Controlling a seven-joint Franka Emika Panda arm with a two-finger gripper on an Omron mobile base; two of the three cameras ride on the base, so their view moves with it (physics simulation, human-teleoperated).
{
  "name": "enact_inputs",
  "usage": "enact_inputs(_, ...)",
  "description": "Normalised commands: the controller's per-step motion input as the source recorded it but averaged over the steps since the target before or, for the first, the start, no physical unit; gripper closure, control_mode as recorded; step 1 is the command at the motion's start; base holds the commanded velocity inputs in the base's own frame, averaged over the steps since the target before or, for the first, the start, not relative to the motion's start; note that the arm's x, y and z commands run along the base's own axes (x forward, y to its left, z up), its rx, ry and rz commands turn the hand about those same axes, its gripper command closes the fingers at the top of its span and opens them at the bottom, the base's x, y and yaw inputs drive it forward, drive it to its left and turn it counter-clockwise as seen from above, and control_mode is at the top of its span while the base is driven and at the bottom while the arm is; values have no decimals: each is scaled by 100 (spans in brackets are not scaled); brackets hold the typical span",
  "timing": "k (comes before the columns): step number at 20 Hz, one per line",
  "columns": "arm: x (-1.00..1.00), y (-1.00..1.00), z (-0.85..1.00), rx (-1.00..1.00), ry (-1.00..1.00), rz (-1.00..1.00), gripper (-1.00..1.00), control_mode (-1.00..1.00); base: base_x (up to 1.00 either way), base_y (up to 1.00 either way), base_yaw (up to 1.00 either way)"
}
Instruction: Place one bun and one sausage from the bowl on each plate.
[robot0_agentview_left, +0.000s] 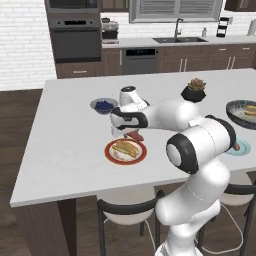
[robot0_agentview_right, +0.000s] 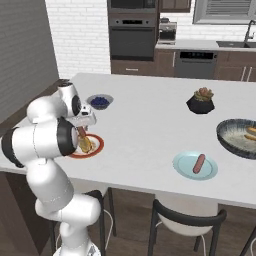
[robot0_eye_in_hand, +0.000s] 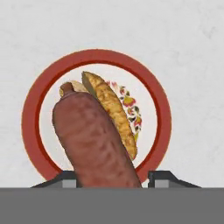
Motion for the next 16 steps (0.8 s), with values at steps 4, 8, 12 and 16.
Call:
enact_inputs(4, -21, 8, -29, -1, 17, 7, 100, -100, 0, 0, 0)
enact_inputs(8, 1, 32, -24, 0, 20, 1, 100, -100, 0, 0, 0)
enact_inputs(12, 12, 53, -17, -4, 11, 2, 100, -100, 0, 0, 0)
enact_inputs(16, 2, 14, -34, -11, 6, 0, 100, -100, 0, 0, 0)
